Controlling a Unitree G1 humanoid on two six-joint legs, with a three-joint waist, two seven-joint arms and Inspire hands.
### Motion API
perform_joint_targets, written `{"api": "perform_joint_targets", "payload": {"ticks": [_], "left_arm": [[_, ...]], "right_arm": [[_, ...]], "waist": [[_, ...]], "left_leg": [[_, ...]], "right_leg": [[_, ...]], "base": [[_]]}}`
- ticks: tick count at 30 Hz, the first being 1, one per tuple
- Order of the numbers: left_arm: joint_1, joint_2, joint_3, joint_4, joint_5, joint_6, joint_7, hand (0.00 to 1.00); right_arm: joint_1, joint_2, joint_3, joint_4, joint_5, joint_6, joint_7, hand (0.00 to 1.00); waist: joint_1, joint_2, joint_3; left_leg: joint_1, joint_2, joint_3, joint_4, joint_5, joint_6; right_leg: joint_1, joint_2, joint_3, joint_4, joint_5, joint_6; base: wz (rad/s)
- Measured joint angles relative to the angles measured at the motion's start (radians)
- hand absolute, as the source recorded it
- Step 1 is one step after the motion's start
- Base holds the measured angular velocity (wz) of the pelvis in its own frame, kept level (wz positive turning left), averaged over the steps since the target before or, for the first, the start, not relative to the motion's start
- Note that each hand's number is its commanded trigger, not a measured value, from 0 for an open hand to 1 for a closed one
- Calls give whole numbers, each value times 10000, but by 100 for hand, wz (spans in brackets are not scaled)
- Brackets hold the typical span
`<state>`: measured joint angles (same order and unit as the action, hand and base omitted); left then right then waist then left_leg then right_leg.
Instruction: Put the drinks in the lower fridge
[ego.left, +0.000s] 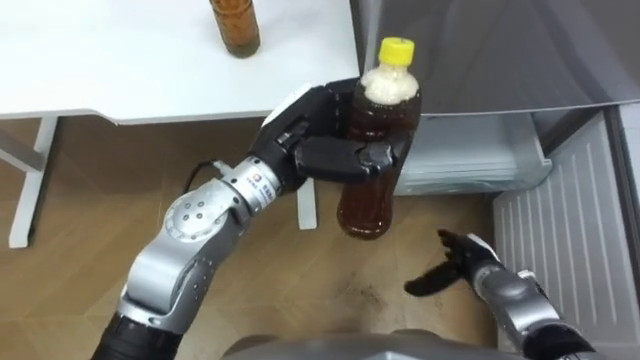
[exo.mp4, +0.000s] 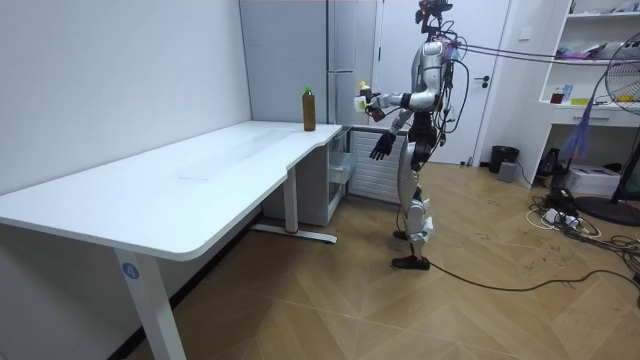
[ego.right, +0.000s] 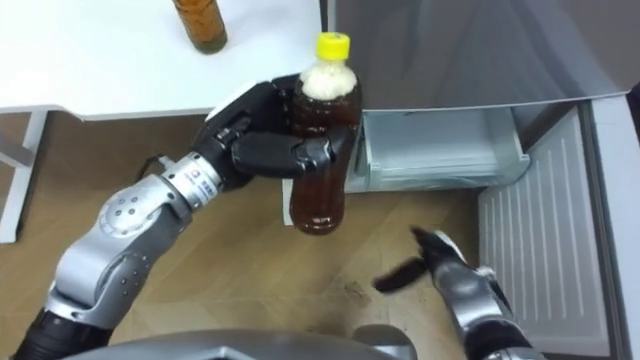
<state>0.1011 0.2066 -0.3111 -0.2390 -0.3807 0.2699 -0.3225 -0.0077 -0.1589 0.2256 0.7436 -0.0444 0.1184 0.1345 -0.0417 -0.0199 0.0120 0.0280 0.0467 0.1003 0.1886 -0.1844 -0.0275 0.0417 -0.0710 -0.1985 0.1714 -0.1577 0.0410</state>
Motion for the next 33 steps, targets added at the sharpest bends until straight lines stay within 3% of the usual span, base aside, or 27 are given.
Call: {"api": "perform_joint_targets", "payload": {"ticks": [6,16,19,23,26,33], "left_arm": [[60,87,39,494,238,-1,-459,100],[175,90,44,844,372,-128,-550,100],[243,203,57,997,648,-379,-601,100],[287,329,240,1206,1119,-406,-557,100],[322,416,341,1205,1248,-462,-463,100],[322,451,352,1212,1892,-976,-209,100]], "right_arm": [[293,86,272,-1471,427,32,1526,0],[870,18,474,-2928,1186,57,3765,0],[932,-163,483,-3330,1220,58,4427,0],[1047,-492,478,-4028,1216,57,5281,0],[1188,-562,477,-4236,1216,57,5882,0],[1448,-695,474,-4575,1732,29,6925,0]], "waist": [[197,-198,15],[226,-103,19],[259,-103,15],[298,-214,4],[370,-342,-64],[551,-403,-54]], "left_leg": [[30,-8,-152,-3,-1,-1],[-63,-1,-174,67,-13,-1],[-81,3,-144,104,-10,1],[-66,4,-101,121,-9,2],[-59,3,-112,136,-9,2],[-64,1,-177,150,-9,2]], "right_leg": [[96,-5,-95,-7,1,0],[21,-21,-156,124,1,-1],[-37,-27,-104,216,3,-3],[-75,-37,-64,329,1,-2],[-58,-37,-73,319,1,-3],[-38,-37,-88,320,1,-3]], "base": [[6],[1],[-5],[-2],[-1],[2]]}}
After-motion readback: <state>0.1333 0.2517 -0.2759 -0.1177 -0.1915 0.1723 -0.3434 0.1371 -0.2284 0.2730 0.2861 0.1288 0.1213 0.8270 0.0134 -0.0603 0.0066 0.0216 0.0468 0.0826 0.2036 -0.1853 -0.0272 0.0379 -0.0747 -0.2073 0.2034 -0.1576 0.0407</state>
